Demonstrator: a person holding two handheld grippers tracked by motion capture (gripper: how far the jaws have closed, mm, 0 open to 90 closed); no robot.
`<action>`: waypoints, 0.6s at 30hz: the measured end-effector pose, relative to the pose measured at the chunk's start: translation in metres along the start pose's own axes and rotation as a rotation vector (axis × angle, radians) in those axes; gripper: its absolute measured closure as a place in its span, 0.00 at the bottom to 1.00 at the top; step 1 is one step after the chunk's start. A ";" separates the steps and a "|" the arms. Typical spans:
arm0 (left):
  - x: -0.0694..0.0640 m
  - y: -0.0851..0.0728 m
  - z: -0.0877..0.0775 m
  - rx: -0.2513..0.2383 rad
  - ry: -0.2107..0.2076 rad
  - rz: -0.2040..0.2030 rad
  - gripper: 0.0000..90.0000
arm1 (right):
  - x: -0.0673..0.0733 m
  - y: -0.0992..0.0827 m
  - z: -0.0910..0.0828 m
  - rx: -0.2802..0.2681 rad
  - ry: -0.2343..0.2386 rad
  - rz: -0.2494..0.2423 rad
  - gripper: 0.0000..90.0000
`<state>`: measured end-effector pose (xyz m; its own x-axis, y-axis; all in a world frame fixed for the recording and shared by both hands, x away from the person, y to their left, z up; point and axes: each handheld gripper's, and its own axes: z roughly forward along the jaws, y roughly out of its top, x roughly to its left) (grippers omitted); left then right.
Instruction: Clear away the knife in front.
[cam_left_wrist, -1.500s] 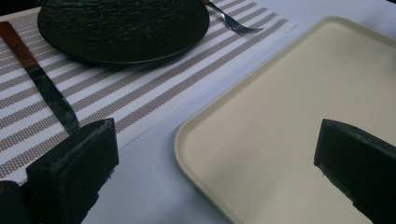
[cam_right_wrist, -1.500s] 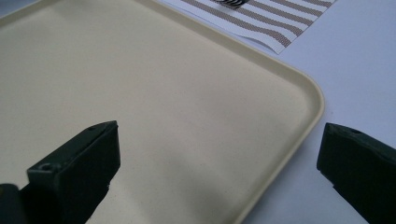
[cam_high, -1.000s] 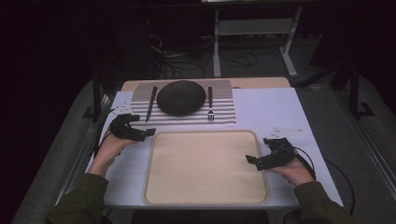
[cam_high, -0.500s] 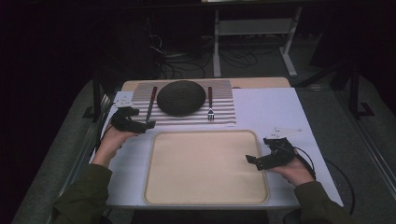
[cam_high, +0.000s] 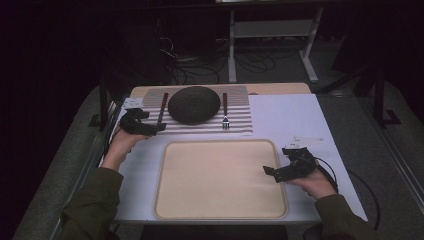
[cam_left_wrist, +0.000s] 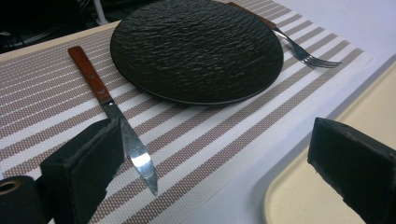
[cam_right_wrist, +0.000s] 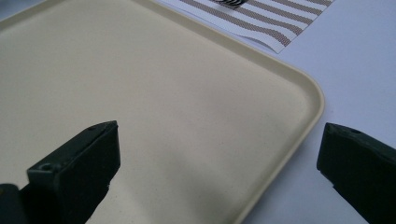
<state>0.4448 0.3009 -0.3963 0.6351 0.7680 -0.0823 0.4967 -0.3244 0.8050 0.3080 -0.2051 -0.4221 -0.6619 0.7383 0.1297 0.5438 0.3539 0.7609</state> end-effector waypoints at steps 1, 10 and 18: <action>0.001 0.001 0.001 0.002 0.000 0.000 0.05 | 0.000 0.000 0.000 0.001 0.000 0.001 0.00; 0.012 0.008 0.009 0.009 0.008 -0.007 0.13 | 0.000 0.000 0.000 0.000 0.002 0.001 0.00; 0.019 0.015 0.017 0.006 0.028 -0.014 0.16 | 0.000 0.000 0.000 -0.001 0.003 0.001 0.00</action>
<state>0.4745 0.3018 -0.3958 0.6115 0.7875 -0.0766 0.5088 -0.3172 0.8003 0.3080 -0.2054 -0.4221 -0.6629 0.7369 0.1321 0.5440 0.3529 0.7613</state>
